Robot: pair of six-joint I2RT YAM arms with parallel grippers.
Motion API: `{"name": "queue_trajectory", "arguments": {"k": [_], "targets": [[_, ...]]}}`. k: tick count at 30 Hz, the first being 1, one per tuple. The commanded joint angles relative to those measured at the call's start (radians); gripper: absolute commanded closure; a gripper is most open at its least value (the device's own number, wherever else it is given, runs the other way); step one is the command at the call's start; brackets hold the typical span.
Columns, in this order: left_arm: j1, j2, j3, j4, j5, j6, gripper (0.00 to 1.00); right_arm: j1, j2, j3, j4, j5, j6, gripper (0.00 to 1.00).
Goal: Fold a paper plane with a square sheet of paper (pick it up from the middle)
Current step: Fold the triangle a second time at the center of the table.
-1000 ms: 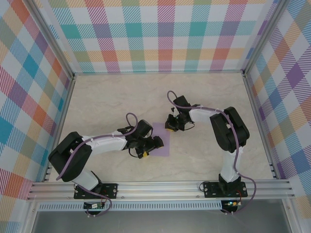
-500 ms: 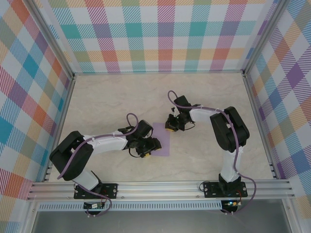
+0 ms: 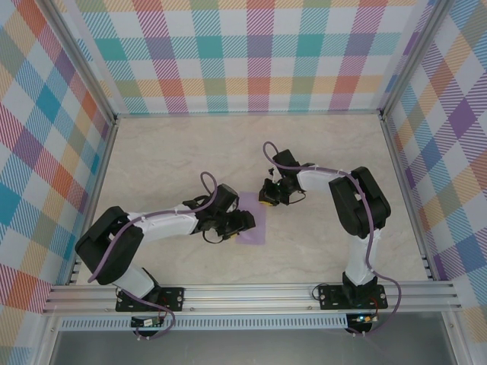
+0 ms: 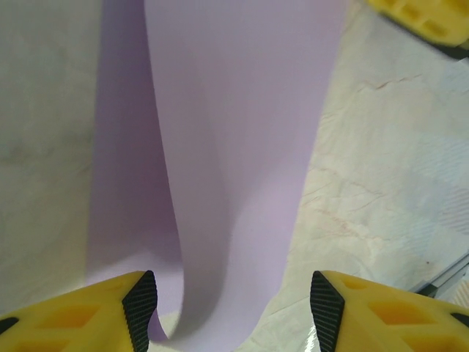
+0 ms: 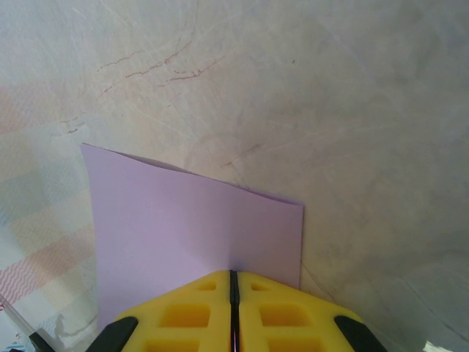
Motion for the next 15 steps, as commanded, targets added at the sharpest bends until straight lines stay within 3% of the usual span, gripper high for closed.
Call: {"name": "queue_trajectory", "arguments": {"k": [1,6,15], "targets": [[0.029,0.014,0.011,0.078,0.021,0.071,0.4,-0.013,0.05,-0.028,-0.044,0.062,0.005,0.91],[0.034,0.05,0.024,0.039,-0.001,0.104,0.41,-0.012,0.048,-0.029,-0.041,0.054,0.014,0.91],[0.025,-0.021,-0.063,0.115,0.093,0.047,0.47,-0.012,0.041,-0.025,-0.055,0.05,0.014,0.91]]}}
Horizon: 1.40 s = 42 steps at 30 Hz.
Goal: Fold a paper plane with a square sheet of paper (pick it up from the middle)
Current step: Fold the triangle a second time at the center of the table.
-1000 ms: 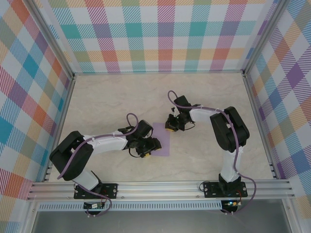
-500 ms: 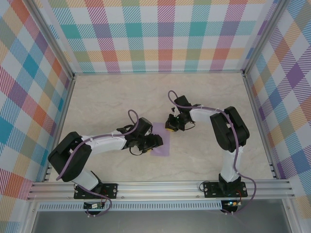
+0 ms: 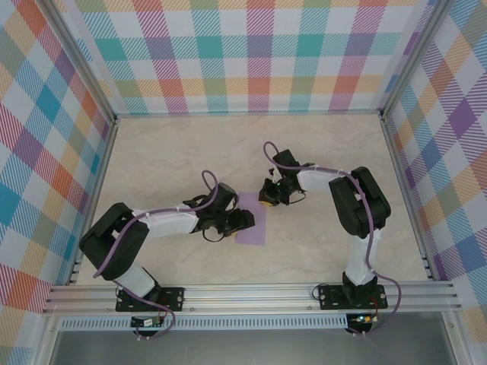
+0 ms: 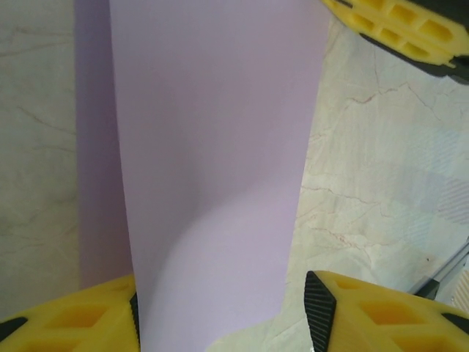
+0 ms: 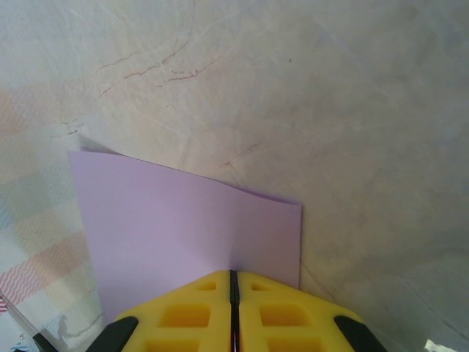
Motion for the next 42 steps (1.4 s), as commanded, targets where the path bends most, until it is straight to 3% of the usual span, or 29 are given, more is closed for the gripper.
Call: {"name": "queue_trajectory", "arguments": {"k": [1,13,24,35,42], "targets": [[-0.006,-0.056,-0.046,0.055,0.068,-0.021,0.49,-0.012,0.041,-0.023,-0.057,0.051,0.003,0.91],[-0.013,-0.044,-0.058,0.214,0.139,-0.059,0.55,-0.013,0.035,-0.024,-0.053,0.019,0.009,0.93],[-0.013,0.075,0.048,0.225,0.136,-0.021,0.55,-0.012,0.023,-0.014,-0.058,0.0,0.011,0.92],[-0.009,0.127,0.075,0.248,0.12,-0.019,0.47,-0.048,-0.068,0.039,-0.057,-0.11,0.009,0.78],[-0.006,0.112,0.065,0.237,0.099,-0.019,0.46,-0.077,-0.239,-0.076,-0.058,-0.124,-0.028,0.66]]}}
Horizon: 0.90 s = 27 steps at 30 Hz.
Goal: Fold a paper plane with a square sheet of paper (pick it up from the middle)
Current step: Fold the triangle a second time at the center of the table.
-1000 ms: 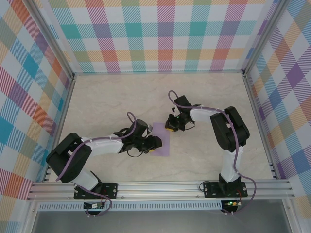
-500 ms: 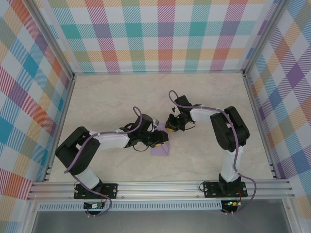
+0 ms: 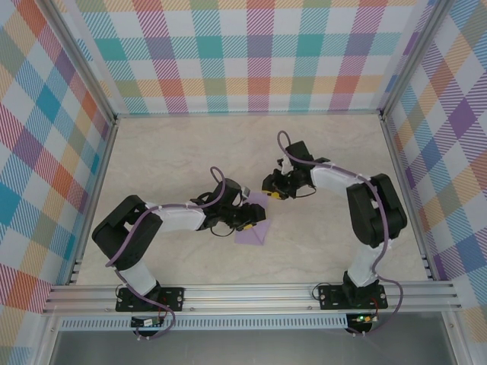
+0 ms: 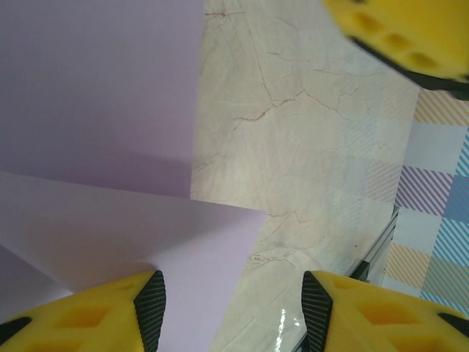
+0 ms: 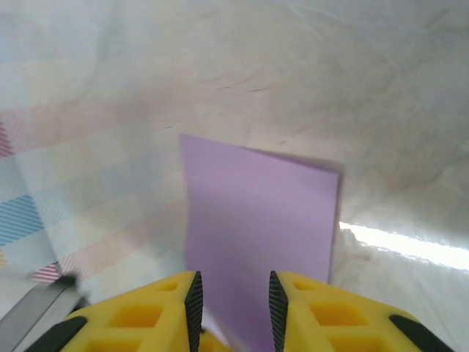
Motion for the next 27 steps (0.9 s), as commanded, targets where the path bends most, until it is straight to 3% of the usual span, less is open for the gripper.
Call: {"name": "queue_trajectory", "arguments": {"k": [1,10,27], "targets": [[0.001,-0.004,0.014,0.01,-0.023,0.023,0.47,-0.01,-0.102,-0.071,-0.021,-0.032,-0.032,0.65],[0.002,-0.021,-0.004,-0.008,-0.042,0.022,0.58,-0.01,-0.264,-0.295,0.013,-0.133,-0.065,0.61],[0.002,-0.035,-0.013,-0.024,-0.049,0.019,0.65,0.021,-0.138,-0.331,0.108,-0.205,-0.064,0.66]]}}
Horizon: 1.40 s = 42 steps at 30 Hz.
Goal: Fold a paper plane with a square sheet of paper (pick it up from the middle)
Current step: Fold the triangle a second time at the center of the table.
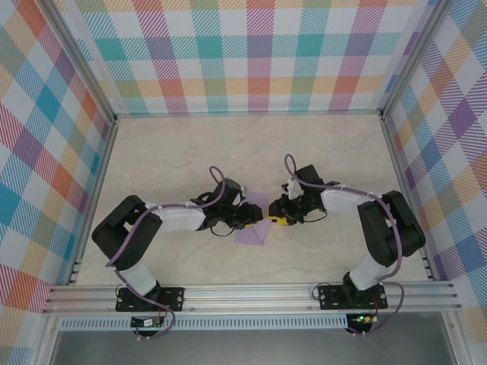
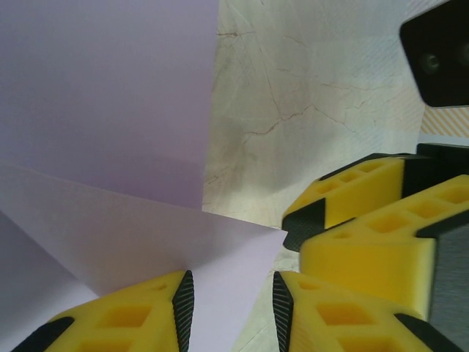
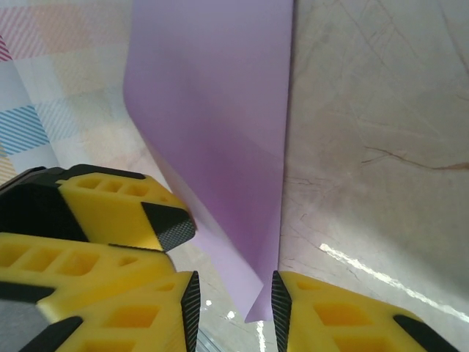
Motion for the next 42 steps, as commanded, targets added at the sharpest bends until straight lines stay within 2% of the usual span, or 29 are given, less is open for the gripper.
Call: {"name": "queue_trajectory", "arguments": {"k": [1,8,15,19,28,42], "targets": [[0.002,-0.032,-0.012,-0.021,-0.015,0.02,0.65,0.01,0.015,-0.008,0.035,-0.032,-0.013,0.67],[0.003,-0.032,-0.011,-0.02,-0.013,0.018,0.65,0.025,0.044,-0.007,0.071,-0.071,-0.008,0.69],[0.002,-0.051,-0.009,-0.038,-0.019,0.02,0.66,0.027,0.054,0.003,0.078,-0.042,0.002,0.87],[0.002,-0.089,-0.013,-0.067,-0.035,0.028,0.66,0.027,0.062,0.006,0.073,-0.03,-0.009,0.92],[0.004,-0.174,-0.018,-0.156,-0.105,0.045,0.66,0.042,0.098,0.081,0.013,-0.028,-0.08,0.93],[0.004,-0.27,-0.078,-0.163,-0.205,0.016,0.69,0.048,0.137,0.136,-0.015,-0.116,-0.163,0.93]]}}
